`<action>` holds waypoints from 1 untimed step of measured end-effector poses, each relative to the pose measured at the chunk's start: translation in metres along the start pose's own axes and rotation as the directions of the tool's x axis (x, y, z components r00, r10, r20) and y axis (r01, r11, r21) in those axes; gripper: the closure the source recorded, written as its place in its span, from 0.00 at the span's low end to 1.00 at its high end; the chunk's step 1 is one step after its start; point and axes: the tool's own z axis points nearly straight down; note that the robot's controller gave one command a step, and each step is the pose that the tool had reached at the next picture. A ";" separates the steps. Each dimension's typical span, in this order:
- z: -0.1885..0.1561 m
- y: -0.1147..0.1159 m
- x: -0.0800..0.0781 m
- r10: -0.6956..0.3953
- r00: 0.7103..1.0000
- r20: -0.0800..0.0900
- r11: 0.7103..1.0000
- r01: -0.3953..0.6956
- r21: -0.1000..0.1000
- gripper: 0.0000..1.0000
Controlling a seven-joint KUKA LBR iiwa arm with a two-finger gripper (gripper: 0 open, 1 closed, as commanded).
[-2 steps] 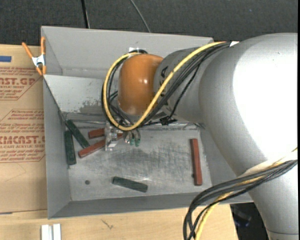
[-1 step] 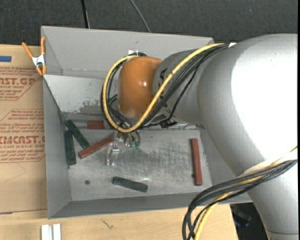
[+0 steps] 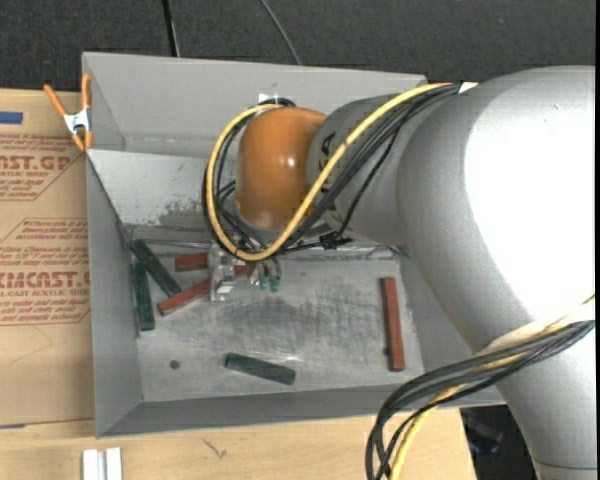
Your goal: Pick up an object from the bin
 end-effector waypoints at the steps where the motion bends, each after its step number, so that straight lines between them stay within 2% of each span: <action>1: 0.006 0.001 0.007 0.000 1.000 -0.025 1.000 0.000 0.003 0.00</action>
Offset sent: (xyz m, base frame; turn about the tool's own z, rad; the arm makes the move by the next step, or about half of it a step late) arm 0.0000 0.0000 0.0000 0.0000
